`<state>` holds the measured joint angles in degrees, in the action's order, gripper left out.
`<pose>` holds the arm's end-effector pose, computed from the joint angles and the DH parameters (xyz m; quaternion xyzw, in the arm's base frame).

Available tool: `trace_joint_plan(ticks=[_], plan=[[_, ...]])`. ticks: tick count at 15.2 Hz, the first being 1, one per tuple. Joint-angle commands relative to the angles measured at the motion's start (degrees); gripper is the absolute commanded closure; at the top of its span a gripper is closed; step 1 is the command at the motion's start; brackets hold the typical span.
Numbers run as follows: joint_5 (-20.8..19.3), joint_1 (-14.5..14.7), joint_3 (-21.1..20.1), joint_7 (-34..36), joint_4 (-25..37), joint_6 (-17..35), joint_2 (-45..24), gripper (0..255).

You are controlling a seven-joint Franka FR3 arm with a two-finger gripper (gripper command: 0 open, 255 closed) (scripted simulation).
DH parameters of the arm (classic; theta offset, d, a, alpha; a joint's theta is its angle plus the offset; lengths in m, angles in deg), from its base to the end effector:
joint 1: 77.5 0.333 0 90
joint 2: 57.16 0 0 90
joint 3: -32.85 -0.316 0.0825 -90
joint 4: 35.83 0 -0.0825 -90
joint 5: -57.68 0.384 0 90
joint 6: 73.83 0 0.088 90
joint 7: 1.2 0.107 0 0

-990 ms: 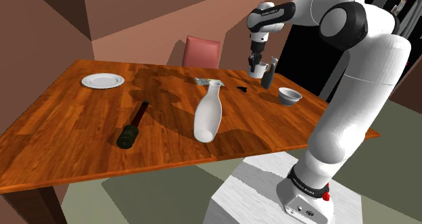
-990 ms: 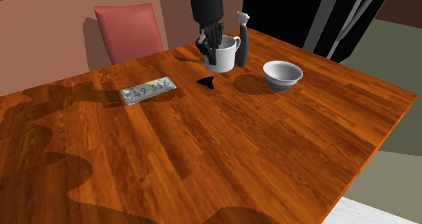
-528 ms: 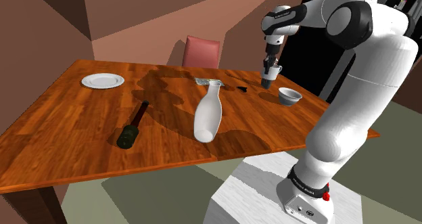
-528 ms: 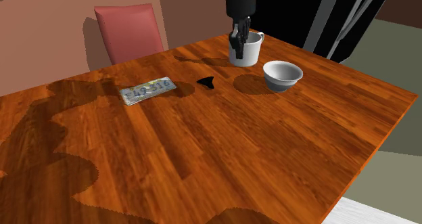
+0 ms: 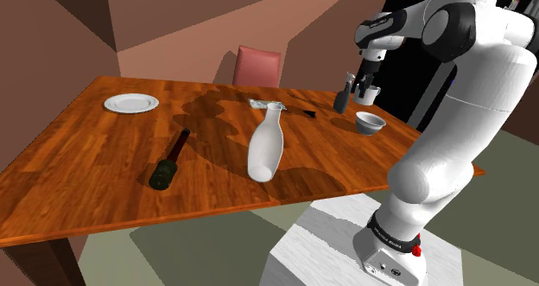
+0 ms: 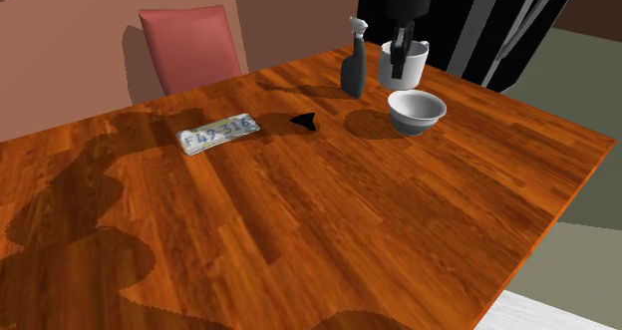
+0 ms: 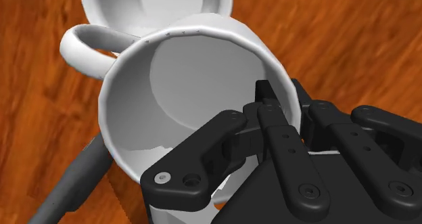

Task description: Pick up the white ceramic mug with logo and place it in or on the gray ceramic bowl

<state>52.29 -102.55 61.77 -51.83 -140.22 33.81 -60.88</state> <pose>0.3397 -0.4693 0.4995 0.9981 -0.0144 -0.0480 0.0368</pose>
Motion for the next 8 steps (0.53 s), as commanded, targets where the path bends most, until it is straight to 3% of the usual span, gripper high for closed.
trace_joint_plan(ticks=[1, 8], plan=[[0.51, -1.58, 1.29, -3.09, 1.09, -0.03, -0.84, 255], [2.99, -6.74, 4.79, -12.24, 4.16, 0.84, -4.47, 255]])
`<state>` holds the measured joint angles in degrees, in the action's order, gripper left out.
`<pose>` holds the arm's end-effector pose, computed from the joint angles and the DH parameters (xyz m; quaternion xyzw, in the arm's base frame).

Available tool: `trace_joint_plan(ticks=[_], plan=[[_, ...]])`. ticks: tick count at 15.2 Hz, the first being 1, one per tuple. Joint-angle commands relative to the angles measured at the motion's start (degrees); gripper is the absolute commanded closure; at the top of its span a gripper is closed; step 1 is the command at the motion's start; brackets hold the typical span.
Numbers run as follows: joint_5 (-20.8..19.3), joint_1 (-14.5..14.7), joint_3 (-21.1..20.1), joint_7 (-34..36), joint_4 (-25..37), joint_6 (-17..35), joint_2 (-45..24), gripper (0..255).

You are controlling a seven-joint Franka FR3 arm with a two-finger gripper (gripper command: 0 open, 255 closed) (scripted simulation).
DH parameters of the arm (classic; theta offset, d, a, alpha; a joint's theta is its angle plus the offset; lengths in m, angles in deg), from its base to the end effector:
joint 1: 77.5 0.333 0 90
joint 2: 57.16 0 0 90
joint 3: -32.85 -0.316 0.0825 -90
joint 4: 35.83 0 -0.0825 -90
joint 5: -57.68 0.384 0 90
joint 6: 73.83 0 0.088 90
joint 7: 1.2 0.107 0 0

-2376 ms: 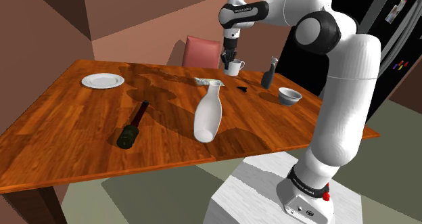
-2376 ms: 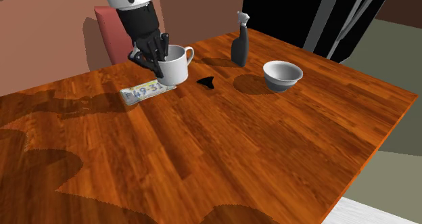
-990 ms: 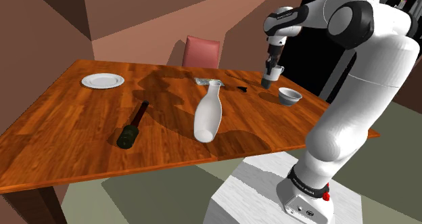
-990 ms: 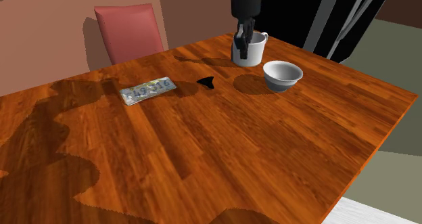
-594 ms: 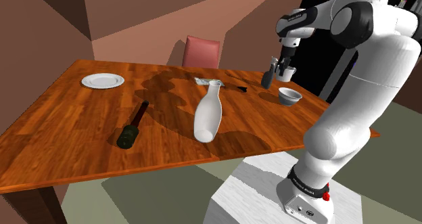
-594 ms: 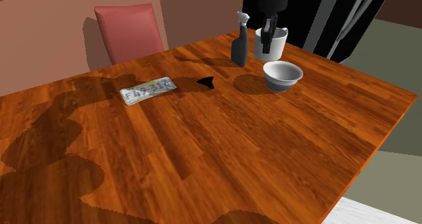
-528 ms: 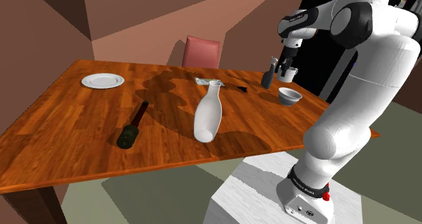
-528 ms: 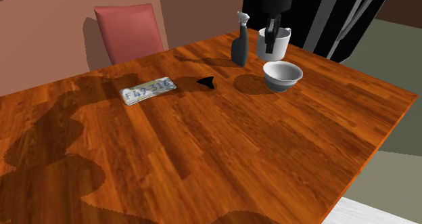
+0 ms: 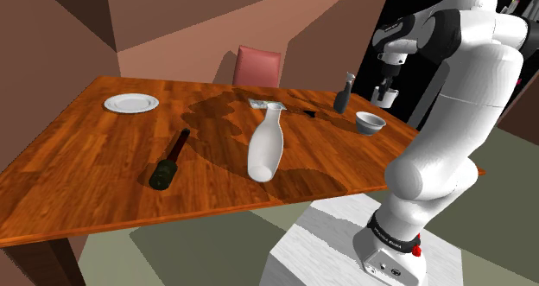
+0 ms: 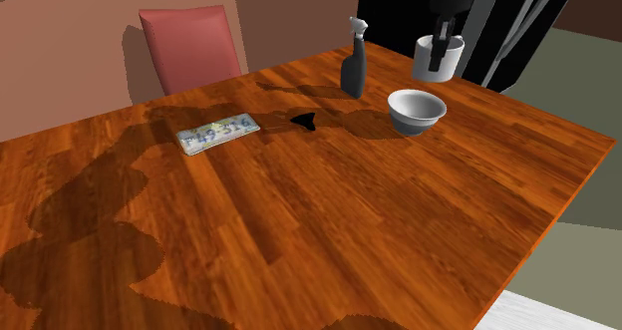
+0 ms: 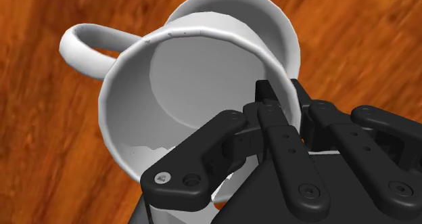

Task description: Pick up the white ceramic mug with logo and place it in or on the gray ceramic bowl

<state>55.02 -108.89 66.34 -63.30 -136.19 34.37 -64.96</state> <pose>0.2651 -0.5380 0.5000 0.9981 -0.0147 -0.0482 0.0368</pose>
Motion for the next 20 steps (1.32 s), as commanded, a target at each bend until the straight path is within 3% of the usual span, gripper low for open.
trace_joint_plan(ticks=[1, 14, 20], plan=[[0.31, -0.41, 0.19, -0.74, -0.52, 1.02, -0.49, 255], [1.71, -0.79, -0.10, -0.92, -7.74, 10.46, -3.11, 255], [1.78, -0.82, -0.12, -0.94, -7.93, 10.76, -3.23, 255]])
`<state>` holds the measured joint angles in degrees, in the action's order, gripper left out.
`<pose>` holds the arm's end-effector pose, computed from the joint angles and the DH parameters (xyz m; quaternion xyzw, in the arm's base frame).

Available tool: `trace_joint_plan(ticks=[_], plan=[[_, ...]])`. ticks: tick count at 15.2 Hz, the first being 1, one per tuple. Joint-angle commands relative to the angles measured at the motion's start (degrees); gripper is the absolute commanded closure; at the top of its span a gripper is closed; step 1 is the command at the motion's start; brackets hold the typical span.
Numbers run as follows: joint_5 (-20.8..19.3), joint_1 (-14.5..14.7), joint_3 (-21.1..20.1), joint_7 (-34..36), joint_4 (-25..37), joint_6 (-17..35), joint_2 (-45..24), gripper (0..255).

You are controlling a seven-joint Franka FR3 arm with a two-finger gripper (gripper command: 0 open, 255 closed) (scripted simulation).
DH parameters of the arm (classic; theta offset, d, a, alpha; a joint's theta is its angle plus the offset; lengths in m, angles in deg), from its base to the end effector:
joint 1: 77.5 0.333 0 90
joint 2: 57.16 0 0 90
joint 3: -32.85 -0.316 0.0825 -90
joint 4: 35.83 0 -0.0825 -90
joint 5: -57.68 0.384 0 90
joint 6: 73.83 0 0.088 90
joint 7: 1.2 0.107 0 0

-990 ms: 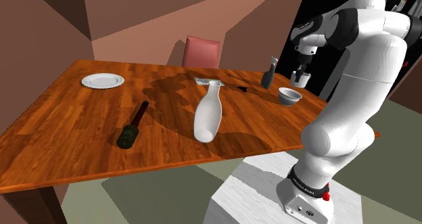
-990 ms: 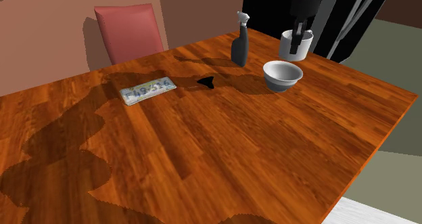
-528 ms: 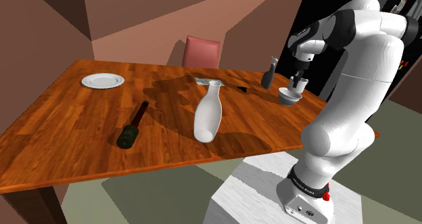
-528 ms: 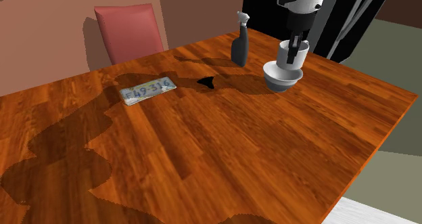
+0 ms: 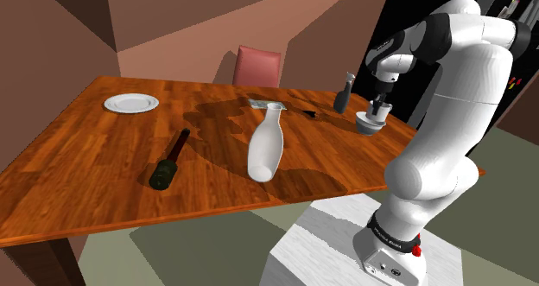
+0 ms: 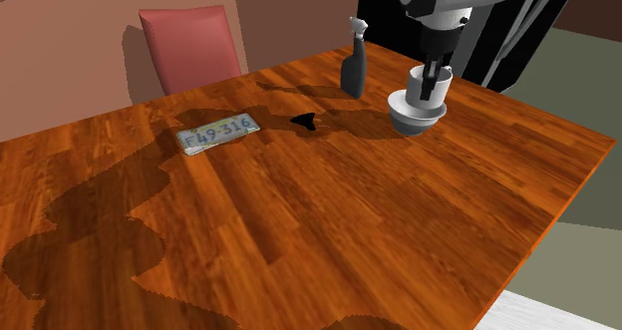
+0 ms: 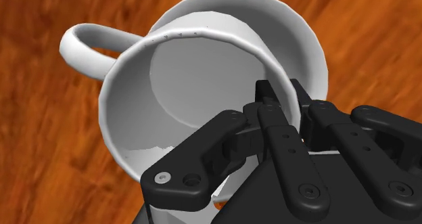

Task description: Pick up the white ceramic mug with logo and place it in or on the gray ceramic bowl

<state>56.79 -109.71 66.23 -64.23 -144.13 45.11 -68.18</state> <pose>0.2610 -0.5419 0.4221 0.9981 -0.0137 -0.0482 0.0368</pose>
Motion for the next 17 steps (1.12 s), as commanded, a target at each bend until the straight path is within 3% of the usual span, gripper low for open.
trace_joint_plan(ticks=[1, 2, 3, 8, 12, 17], plan=[[0.01, 0.00, 0.00, 0.00, 0.00, 0.02, -0.01, 255], [0.01, 0.00, 0.00, 0.00, 0.00, 0.02, -0.01, 255], [0.01, 0.00, 0.00, -0.01, 0.00, 0.02, -0.01, 0], [0.01, 0.00, 0.00, 0.00, 0.00, 0.02, -0.01, 0], [-1.36, 0.77, 0.05, 0.92, 4.71, -6.78, 2.39, 0], [-1.36, 0.77, 0.04, 0.92, 4.71, -6.78, 2.39, 0]])
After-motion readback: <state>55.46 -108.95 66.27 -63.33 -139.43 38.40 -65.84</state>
